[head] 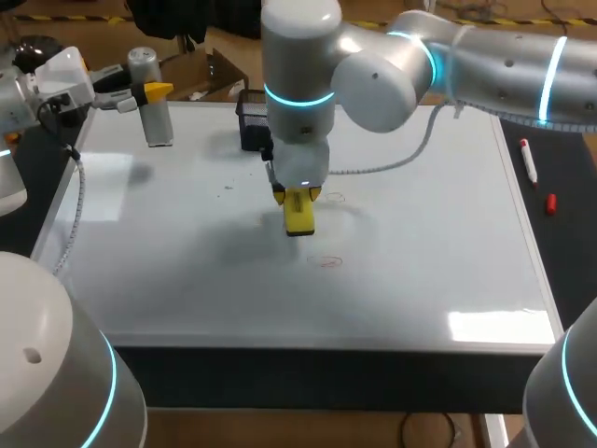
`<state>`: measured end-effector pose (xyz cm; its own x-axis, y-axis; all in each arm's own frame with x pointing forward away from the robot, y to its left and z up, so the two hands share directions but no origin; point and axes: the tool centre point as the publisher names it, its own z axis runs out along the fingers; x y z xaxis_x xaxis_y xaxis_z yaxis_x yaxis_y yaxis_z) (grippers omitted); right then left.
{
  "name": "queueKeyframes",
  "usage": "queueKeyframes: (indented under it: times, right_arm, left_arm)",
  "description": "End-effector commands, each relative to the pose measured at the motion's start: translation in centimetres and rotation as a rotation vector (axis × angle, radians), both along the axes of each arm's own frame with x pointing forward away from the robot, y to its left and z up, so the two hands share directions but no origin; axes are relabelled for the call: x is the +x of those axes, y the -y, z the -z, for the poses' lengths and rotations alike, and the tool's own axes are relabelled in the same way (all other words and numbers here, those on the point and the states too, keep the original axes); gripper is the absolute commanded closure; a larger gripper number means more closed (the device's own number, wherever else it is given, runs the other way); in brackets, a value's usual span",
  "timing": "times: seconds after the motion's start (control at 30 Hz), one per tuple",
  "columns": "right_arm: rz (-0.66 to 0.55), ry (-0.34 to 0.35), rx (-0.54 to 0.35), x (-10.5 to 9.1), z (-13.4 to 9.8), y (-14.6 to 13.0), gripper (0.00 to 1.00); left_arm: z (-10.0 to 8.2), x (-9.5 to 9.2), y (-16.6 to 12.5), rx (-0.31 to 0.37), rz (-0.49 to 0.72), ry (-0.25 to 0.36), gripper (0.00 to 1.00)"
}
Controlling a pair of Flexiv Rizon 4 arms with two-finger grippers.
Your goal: Pick up the inspection probe, press it on each red-marked spot on the whiteboard one by one, put down the probe, pick up the eraser, and wipe off all the red marks.
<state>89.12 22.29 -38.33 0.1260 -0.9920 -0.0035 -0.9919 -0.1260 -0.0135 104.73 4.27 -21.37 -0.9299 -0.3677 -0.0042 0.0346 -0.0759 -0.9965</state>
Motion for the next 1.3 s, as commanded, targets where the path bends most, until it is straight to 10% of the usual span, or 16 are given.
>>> queueKeyframes:
  times: [0.03, 0.2, 1.3]
  right_arm:
    - [0.003, 0.019, 0.008, -0.5, -1.2, 1.6, 1.0]
    - [0.041, 0.003, 0.123, 0.3, -1.5, 3.4, 1.0]
    - [0.441, -0.038, -0.021, 10.9, -0.9, 27.5, 1.0]
  left_arm:
    - [-0.1, -0.1, 0.0, 0.0, -0.003, 0.002, 1.0]
    - [-0.1, -0.1, 0.0, 0.0, -0.003, 0.002, 1.0]
    - [-0.1, -0.1, 0.0, 0.0, -0.003, 0.002, 1.0]
